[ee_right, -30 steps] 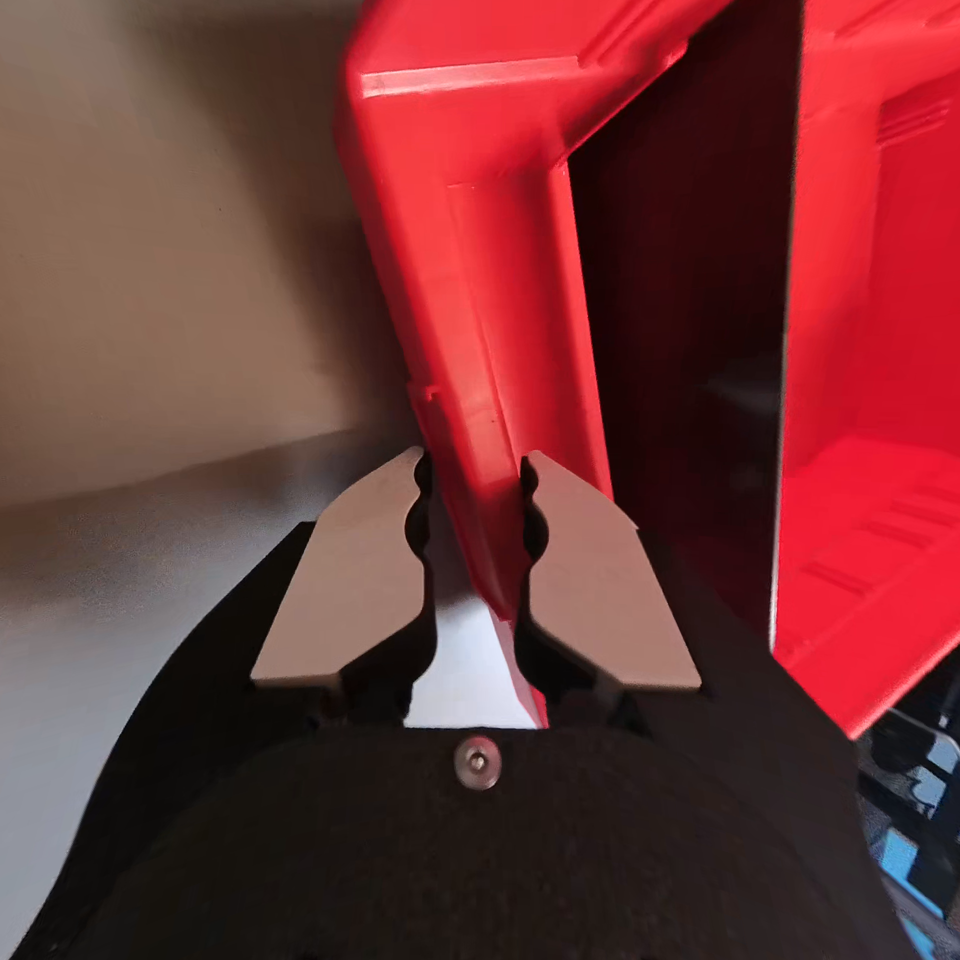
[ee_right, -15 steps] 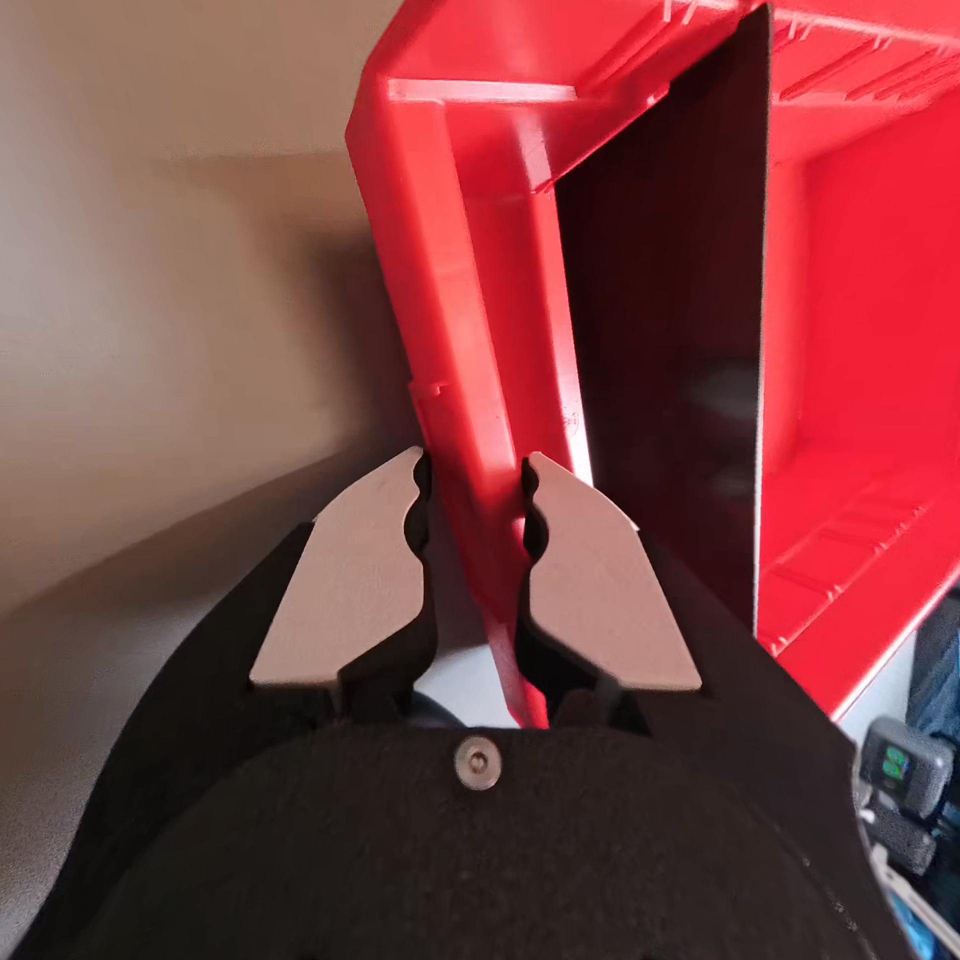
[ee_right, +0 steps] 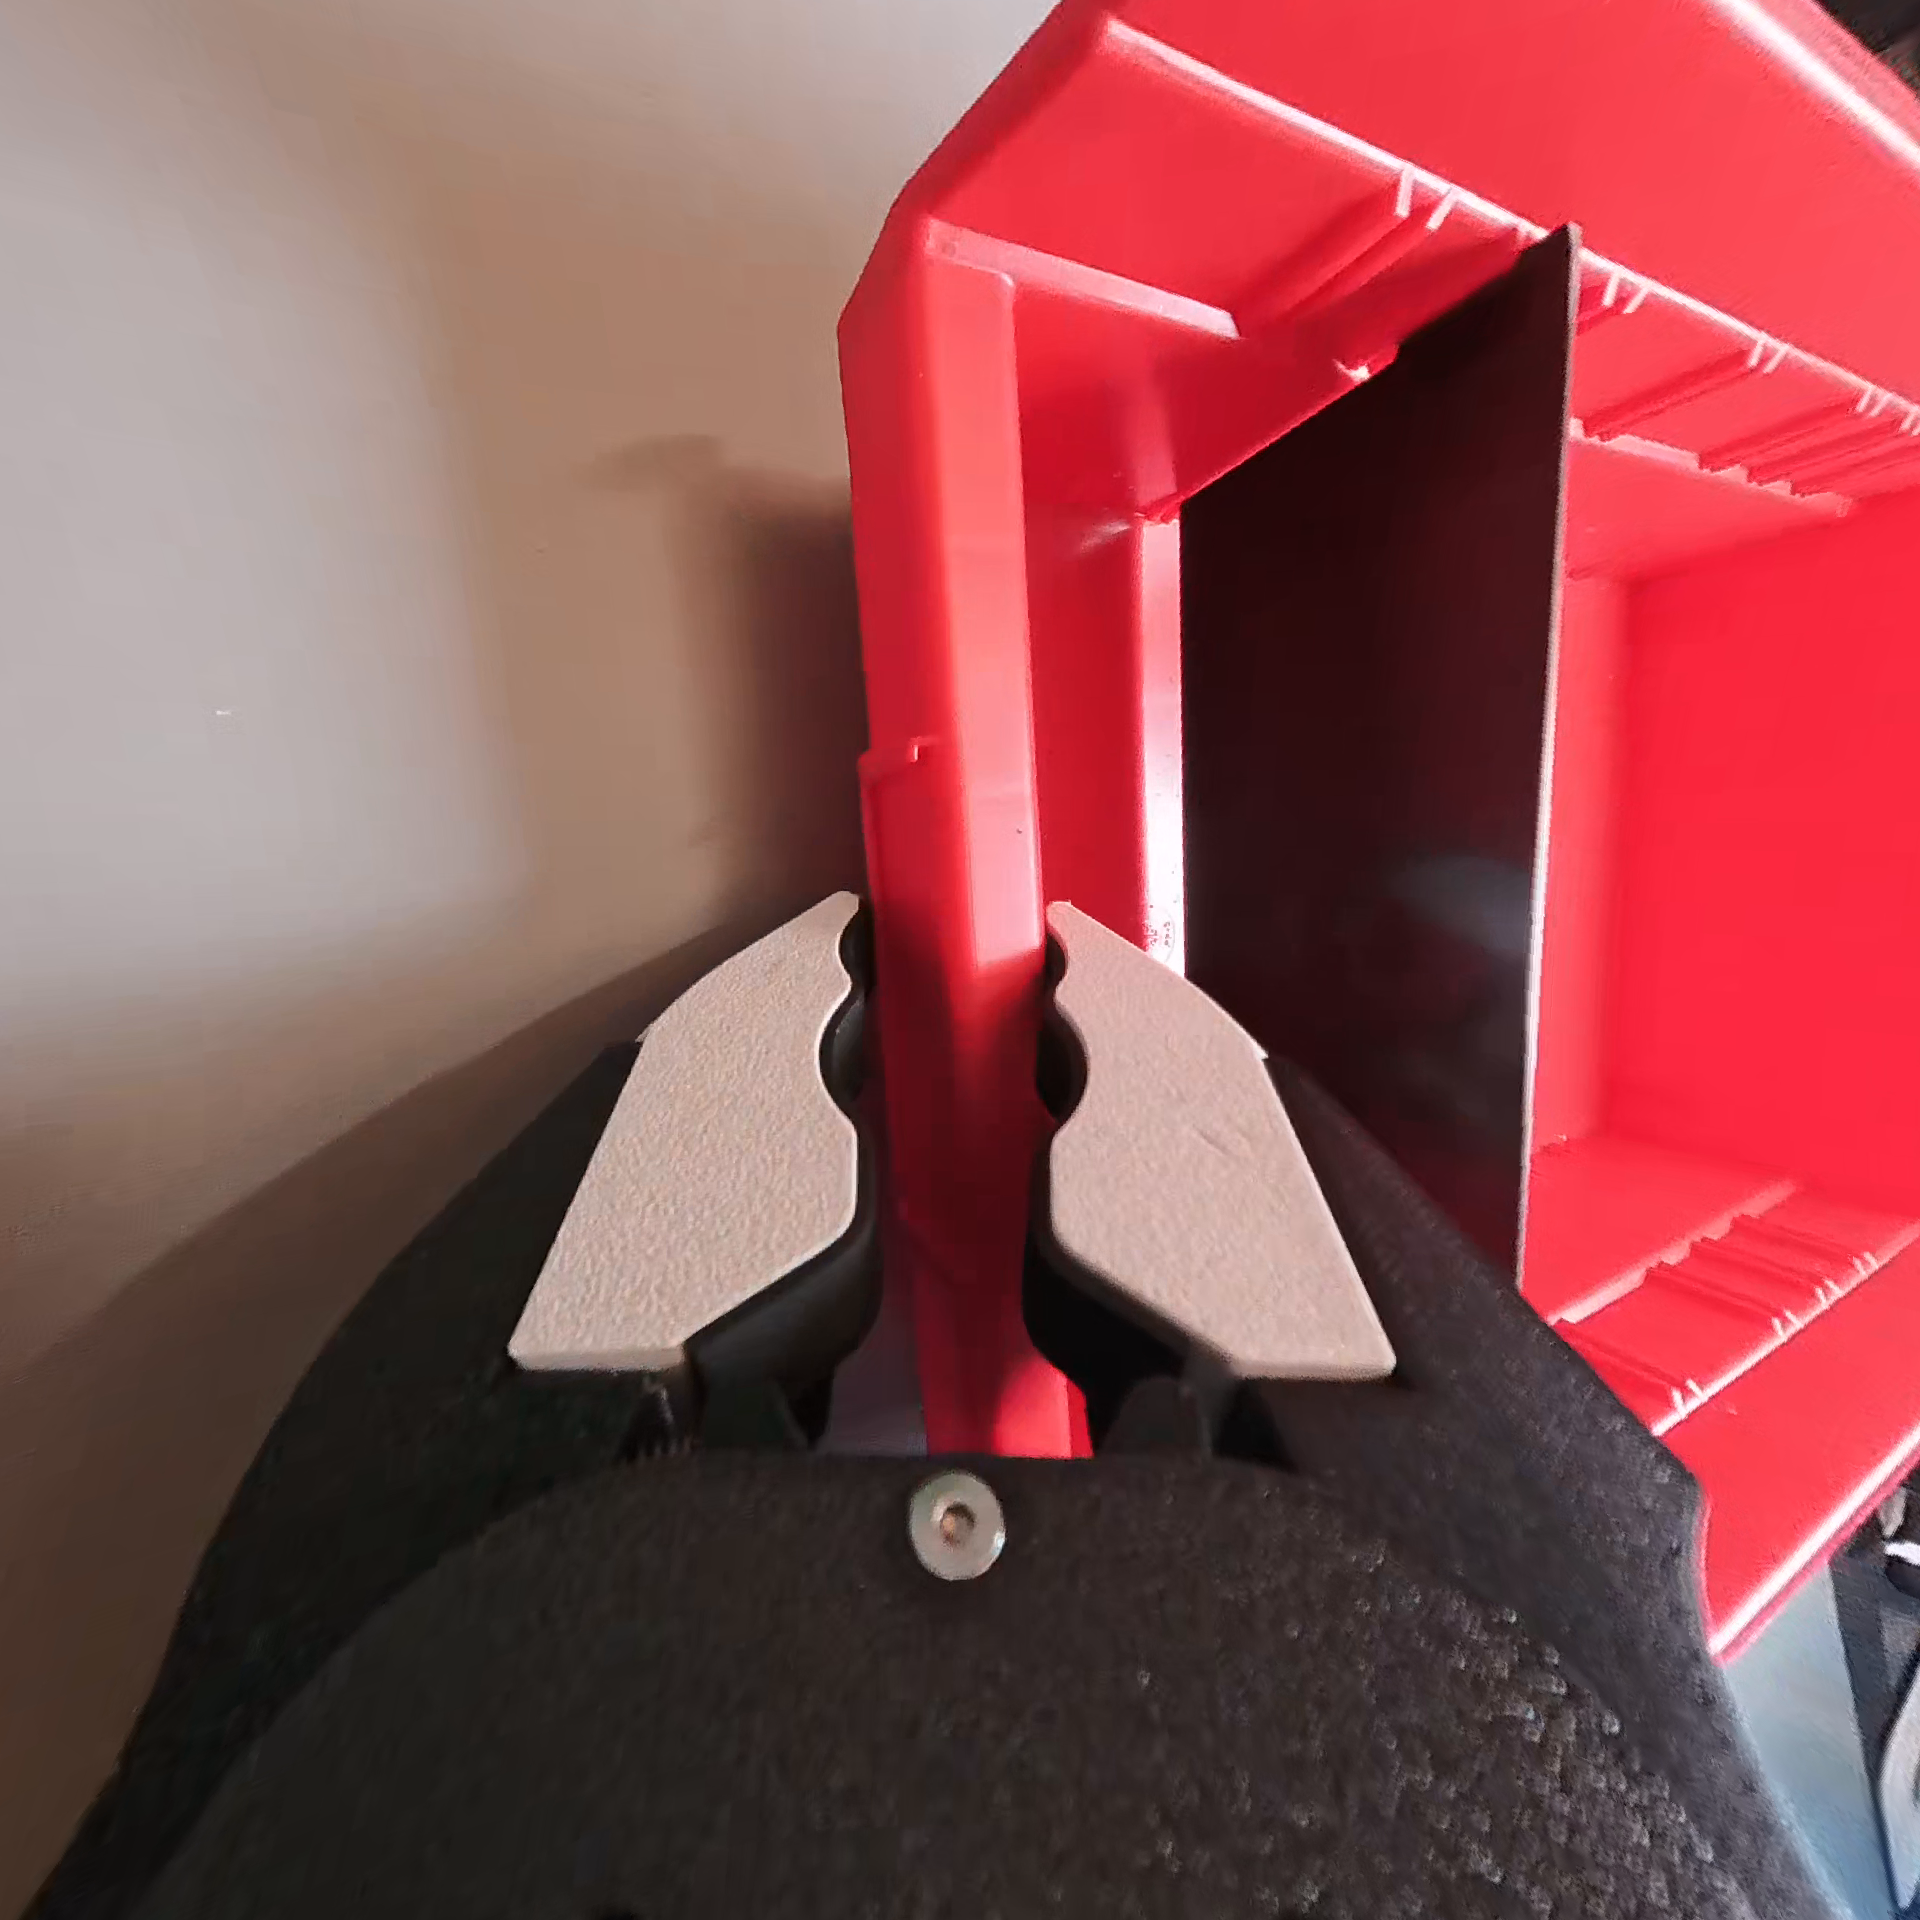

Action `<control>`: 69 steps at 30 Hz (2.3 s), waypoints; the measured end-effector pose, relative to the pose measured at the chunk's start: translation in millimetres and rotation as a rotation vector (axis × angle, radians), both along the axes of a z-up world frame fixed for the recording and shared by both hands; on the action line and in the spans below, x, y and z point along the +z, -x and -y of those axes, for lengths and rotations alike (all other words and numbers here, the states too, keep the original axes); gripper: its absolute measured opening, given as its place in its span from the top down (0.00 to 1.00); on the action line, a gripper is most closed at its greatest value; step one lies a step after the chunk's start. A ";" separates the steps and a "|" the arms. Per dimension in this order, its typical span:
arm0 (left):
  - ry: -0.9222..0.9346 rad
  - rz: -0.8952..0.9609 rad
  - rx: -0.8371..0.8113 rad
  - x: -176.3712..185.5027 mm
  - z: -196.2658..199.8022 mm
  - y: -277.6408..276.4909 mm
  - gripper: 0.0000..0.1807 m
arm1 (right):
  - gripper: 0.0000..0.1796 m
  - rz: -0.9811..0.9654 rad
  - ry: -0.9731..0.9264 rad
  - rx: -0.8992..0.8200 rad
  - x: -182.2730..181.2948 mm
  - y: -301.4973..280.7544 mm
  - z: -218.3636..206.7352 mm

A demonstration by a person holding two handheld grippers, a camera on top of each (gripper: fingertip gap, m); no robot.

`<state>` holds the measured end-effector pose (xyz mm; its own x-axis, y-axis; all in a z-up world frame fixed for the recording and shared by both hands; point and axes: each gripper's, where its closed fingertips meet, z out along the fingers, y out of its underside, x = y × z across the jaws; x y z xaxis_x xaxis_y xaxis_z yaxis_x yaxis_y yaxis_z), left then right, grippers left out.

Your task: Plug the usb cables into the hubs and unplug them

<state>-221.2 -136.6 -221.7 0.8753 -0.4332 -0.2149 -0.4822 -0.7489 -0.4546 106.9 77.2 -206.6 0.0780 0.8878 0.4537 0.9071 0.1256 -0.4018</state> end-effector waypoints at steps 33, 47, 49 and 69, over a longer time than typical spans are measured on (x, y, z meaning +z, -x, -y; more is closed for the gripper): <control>-0.351 -0.046 0.084 34.6 -33.6 24.0 0.70 | 0.79 -0.683 -0.257 0.082 73.5 4.6 0.7; -0.799 0.410 0.476 161.1 -116.0 101.9 0.65 | 0.74 -1.051 0.059 -0.084 98.6 -2.3 -2.5; -0.743 0.393 0.501 157.2 -139.9 123.6 0.64 | 0.74 -1.075 0.088 -0.087 101.1 -5.0 0.6; -0.180 0.367 0.526 74.7 -195.8 163.3 0.58 | 0.75 -1.097 0.075 -0.086 104.8 -10.3 -2.5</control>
<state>-384.5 59.2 -147.1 0.9903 0.0869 0.1082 0.1370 -0.7390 -0.6596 117.3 79.7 -101.8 0.4684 0.8823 0.0457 0.0578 0.0210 -0.9981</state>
